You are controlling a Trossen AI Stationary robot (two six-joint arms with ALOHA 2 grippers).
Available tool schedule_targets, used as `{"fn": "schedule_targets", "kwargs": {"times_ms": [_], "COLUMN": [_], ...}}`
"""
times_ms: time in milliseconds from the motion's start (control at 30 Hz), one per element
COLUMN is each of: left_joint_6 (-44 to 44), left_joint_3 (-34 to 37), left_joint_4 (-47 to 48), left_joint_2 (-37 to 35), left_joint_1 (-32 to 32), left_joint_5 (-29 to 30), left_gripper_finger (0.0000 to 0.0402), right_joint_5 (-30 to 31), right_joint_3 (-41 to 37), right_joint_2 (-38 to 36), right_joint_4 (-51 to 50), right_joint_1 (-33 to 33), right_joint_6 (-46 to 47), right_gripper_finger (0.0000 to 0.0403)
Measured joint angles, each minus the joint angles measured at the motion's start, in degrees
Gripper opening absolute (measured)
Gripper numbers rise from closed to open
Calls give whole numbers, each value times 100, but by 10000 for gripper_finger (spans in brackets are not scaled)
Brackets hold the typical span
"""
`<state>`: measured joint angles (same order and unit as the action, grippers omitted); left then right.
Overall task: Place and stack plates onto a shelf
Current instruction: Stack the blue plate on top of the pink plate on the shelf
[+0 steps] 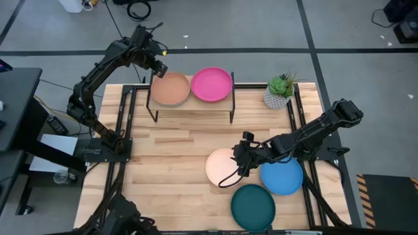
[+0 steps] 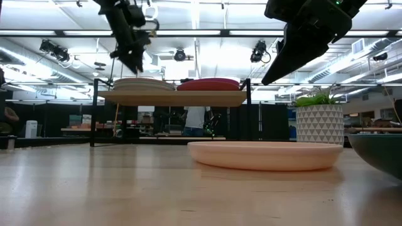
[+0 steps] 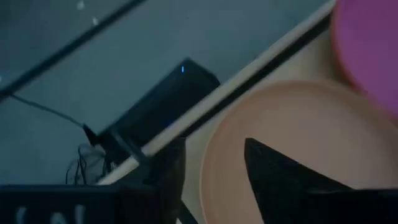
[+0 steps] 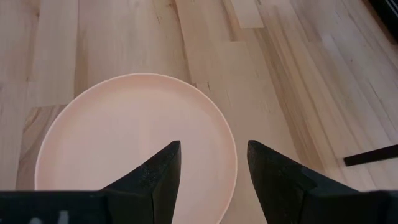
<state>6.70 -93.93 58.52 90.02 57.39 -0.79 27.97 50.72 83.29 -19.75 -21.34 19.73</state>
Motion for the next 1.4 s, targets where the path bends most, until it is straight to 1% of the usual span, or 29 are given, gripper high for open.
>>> {"fn": "schedule_targets", "kwargs": {"times_ms": [100,233,333,400,467,567,667,767,900,967,1000,1067,1200,1400], "left_joint_6": [18,345,572,715,780,758,589,342,-22,-189,-296,-452,-666,-800], "left_joint_3": [-479,-1110,-1228,-1137,-932,-461,205,1052,2204,2698,2925,3349,4105,4844], "left_joint_4": [12,151,154,157,141,8,-274,-774,-1680,-2103,-2393,-2687,-3568,-4778], "left_joint_2": [0,-17,-136,-233,-335,-507,-720,-928,-1156,-1233,-1235,-1247,-1252,-1215], "left_joint_1": [-119,-447,-1014,-1543,-2133,-2982,-3714,-4343,-5057,-5361,-5518,-5797,-6281,-6807], "left_joint_5": [-76,-661,-779,-763,-618,-266,-42,1,110,242,294,357,380,422], "left_gripper_finger": [189,190,184,181,181,181,180,180,180,180,180,180,180,180], "right_joint_5": [0,2,19,28,28,-25,-131,-303,-306,-389,-467,-623,-784,-961], "right_joint_3": [0,0,0,0,0,0,0,0,0,0,0,1,55,305], "right_joint_2": [0,0,0,0,0,-20,-57,-2,7,7,29,120,386,840], "right_joint_4": [-2,-2,-2,-4,-4,-81,-168,-292,-816,-1028,-1036,-1028,-975,-1310], "right_joint_1": [0,0,0,0,0,-13,-17,-17,103,215,271,346,305,316], "right_joint_6": [-1,-28,-32,-31,-27,16,46,40,417,536,556,541,533,661], "right_gripper_finger": [191,191,191,191,191,191,191,191,191,191,191,191,191,191]}}
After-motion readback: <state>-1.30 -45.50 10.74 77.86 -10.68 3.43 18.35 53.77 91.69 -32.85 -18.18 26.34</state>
